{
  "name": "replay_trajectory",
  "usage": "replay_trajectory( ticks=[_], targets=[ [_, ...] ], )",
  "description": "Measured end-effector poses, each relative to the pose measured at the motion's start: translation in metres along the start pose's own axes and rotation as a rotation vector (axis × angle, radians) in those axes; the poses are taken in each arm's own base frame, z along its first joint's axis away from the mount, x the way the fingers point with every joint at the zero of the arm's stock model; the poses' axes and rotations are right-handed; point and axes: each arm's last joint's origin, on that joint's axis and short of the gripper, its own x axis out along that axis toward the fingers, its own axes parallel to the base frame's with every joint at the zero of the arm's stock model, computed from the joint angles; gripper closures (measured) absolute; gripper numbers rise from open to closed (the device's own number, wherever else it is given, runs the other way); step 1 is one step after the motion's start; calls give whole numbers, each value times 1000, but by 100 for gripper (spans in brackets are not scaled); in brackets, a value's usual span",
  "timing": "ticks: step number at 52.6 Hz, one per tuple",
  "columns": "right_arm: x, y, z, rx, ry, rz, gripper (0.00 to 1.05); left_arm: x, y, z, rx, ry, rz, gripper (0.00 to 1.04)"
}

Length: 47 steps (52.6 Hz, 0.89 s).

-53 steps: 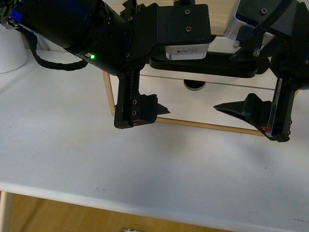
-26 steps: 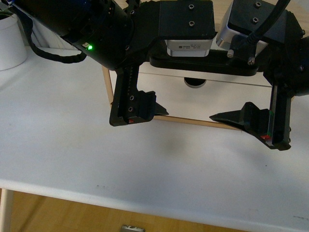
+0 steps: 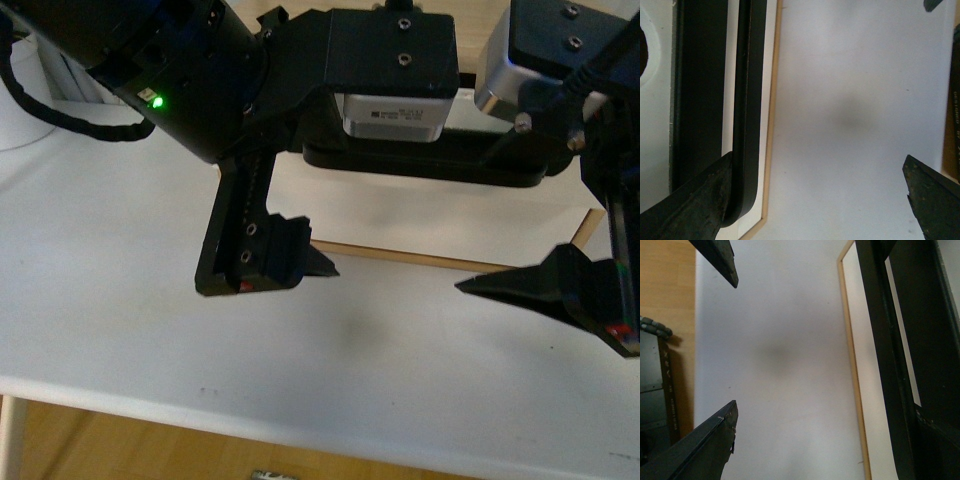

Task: Pull drawer

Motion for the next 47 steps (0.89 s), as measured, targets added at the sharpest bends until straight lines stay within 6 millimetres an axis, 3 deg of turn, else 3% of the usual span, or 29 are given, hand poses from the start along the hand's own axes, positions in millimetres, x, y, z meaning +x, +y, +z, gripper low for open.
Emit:
replay_trajectory(
  ticks=[19,25,36,47],
  targets=[
    [-18,27,4,-15,18,81,9,-15,-26,13,6,38,-66,6],
    [-22,27,7,0,-19,48,9,-18,-23,16,20,15,14,6],
    [-49,24,19,56,-119,-45,9,-36,-21,26,17,-44,143,6],
    [-79,29,25,77,-197,-217,9,-70,-28,40,-2,-112,310,6]
  ],
)
